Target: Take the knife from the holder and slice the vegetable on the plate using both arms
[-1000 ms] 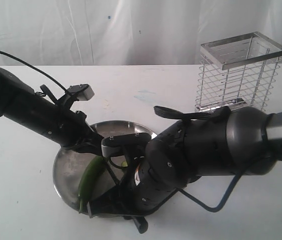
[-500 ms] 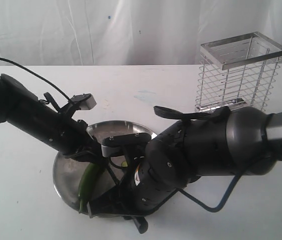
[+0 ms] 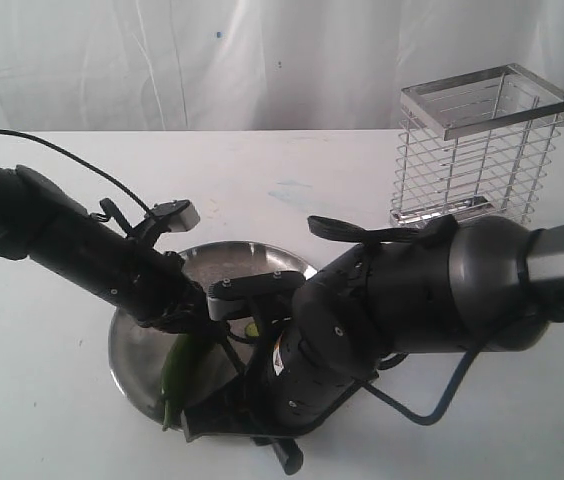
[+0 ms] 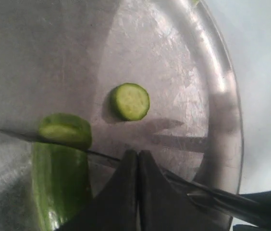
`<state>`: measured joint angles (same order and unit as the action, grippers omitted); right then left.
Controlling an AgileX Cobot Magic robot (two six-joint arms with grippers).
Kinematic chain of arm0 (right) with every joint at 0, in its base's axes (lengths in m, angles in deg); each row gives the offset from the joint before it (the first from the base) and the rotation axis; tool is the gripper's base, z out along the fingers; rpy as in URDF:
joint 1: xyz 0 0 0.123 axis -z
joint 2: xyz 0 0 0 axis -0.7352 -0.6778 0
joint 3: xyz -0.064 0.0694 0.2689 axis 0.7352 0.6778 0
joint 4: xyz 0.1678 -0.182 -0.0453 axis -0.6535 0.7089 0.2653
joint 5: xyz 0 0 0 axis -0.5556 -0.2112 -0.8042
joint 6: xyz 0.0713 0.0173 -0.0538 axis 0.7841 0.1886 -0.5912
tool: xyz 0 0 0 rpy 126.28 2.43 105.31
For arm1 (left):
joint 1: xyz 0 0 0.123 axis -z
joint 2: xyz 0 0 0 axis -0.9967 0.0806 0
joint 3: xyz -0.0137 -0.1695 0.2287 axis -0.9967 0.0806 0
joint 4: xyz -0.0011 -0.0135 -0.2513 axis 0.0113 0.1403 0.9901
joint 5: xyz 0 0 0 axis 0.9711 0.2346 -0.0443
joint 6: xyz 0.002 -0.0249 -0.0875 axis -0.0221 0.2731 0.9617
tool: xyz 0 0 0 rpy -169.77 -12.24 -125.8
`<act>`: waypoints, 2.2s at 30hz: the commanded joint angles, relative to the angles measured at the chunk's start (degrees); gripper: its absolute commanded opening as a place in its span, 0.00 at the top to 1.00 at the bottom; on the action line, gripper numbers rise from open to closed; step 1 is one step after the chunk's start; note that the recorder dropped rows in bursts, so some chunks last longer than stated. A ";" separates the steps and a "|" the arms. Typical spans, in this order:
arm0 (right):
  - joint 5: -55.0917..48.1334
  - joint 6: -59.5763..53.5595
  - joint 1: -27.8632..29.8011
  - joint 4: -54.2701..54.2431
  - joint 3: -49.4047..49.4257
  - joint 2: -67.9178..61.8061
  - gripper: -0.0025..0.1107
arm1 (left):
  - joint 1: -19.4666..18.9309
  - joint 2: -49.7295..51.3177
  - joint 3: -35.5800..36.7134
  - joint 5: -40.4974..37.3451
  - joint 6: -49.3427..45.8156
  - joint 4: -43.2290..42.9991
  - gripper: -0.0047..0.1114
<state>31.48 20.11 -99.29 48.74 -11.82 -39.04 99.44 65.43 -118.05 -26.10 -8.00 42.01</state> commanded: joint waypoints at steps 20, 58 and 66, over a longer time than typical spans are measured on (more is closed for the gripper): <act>-5.61 -1.14 -0.02 0.28 -0.43 0.35 0.98 | -4.95 -5.62 -1.35 -3.57 0.82 -2.18 0.96; -10.93 -8.83 0.08 1.39 -10.53 -6.30 0.98 | -4.81 -5.62 -1.35 -6.81 1.20 -0.87 0.96; -13.49 -10.92 0.08 2.61 -11.89 -6.89 0.98 | -4.81 -5.62 -1.22 -6.67 0.90 -2.26 0.96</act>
<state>18.80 10.15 -99.29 51.01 -23.43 -45.75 94.71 60.27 -119.74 -32.13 -7.03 40.24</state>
